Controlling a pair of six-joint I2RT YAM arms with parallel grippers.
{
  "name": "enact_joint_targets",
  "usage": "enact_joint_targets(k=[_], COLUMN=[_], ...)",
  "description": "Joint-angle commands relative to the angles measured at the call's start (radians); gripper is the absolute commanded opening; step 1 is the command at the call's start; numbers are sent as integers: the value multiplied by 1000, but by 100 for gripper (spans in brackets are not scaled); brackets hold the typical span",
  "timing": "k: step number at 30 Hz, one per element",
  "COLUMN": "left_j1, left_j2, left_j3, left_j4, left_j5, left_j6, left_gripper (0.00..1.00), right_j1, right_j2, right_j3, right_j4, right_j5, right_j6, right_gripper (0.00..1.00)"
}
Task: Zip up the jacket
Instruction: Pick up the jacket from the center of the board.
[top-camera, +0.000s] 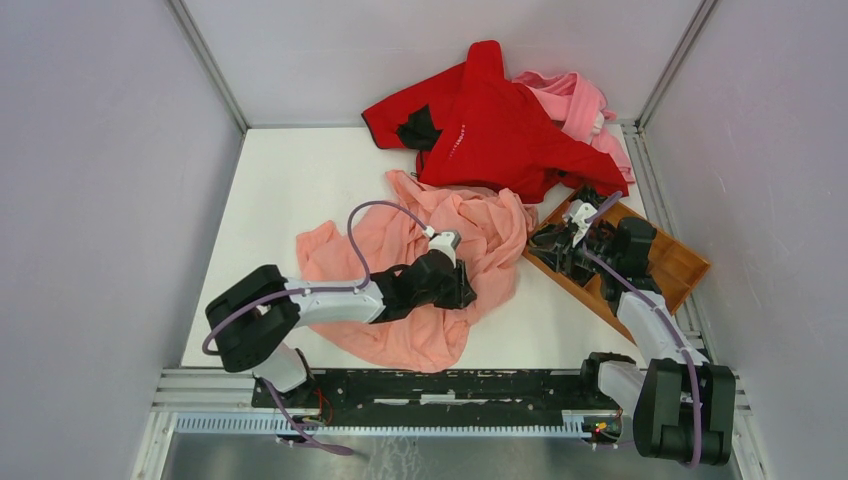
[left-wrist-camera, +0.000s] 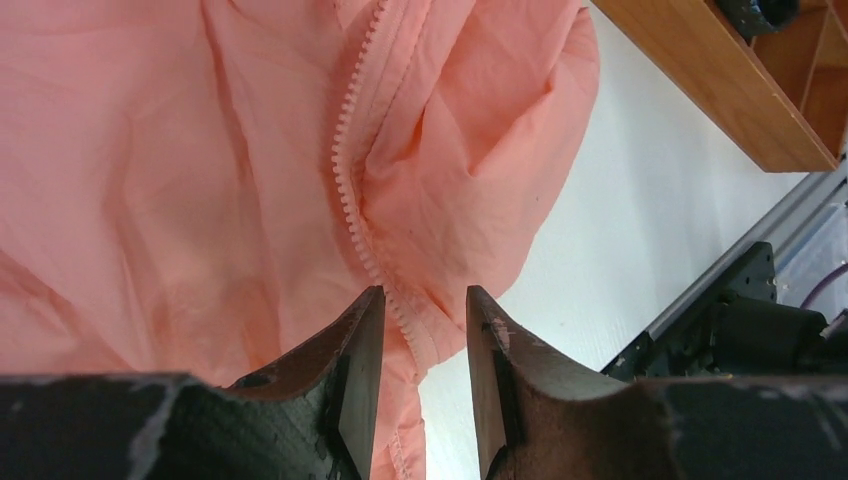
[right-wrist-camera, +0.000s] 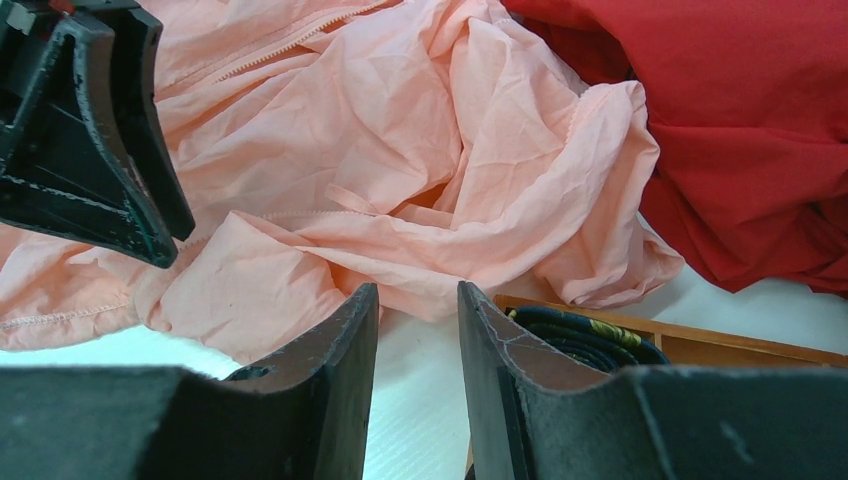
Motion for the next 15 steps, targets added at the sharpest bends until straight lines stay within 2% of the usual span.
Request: enact_joint_targets(k=[1,10,15], left_j1=[-7,-6,-6], left_j2=[37,85,73], left_j3=[55,96,103], left_j4=[-30,-76,-109], left_j5=[-50,-39,-27], left_j6=[-4,13,28], left_gripper=[42,38,41], right_j1=[-6,-7,-7], right_j2=[-15,-18,-19], right_j3=[26,27,28], right_j4=[18,18,18], right_j5=[-37,-46,-51], right_j6=[-1,4,6], right_gripper=[41,40,40])
